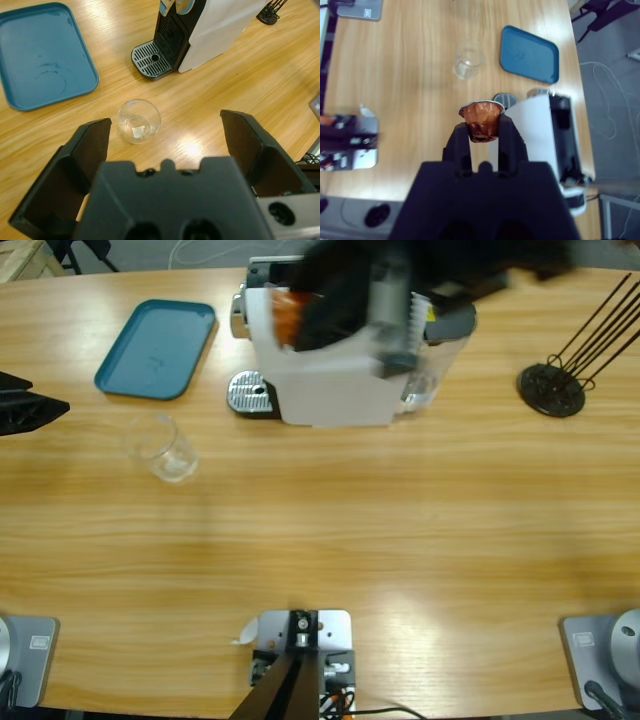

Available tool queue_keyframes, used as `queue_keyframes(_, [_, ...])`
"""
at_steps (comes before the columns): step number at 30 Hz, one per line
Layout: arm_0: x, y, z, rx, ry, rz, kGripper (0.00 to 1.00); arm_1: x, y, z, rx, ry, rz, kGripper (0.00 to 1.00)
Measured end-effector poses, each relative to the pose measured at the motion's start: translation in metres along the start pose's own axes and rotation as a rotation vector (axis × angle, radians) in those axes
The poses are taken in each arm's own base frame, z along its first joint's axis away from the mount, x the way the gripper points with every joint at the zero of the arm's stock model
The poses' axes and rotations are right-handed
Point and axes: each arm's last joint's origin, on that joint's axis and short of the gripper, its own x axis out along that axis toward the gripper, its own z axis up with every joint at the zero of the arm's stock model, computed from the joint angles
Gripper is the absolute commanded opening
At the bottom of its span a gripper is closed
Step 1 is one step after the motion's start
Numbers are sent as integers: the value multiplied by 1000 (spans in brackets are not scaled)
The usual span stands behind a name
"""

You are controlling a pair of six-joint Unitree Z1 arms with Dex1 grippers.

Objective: Pour coffee

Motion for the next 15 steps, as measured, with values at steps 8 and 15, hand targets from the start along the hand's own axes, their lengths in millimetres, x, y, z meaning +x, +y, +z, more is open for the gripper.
queue_keyframes(8, [0,1,-1,2,-4,5,951,50,-32,0,-40,50,5,0])
queue_keyframes(15, [1,2,-5,2,-2,13,945,53,-65,-19,-12,75,-43,0])
